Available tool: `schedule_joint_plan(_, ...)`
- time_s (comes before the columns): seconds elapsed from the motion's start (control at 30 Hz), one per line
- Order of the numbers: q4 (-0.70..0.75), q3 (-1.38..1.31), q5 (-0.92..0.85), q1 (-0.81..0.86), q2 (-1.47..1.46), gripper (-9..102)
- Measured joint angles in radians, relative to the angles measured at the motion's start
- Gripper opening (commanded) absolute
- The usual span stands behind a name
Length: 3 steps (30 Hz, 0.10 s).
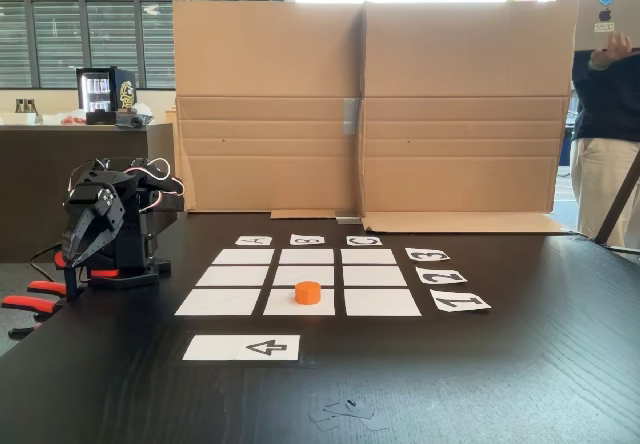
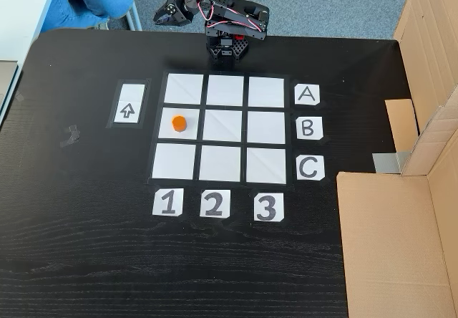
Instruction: Pick up the round, orange token and place it in the grid on square B1.
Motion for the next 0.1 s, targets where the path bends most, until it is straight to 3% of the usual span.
schedule_joint_plan(0.1, 0.000, 0.000, 0.000, 0.000, 0.000, -1)
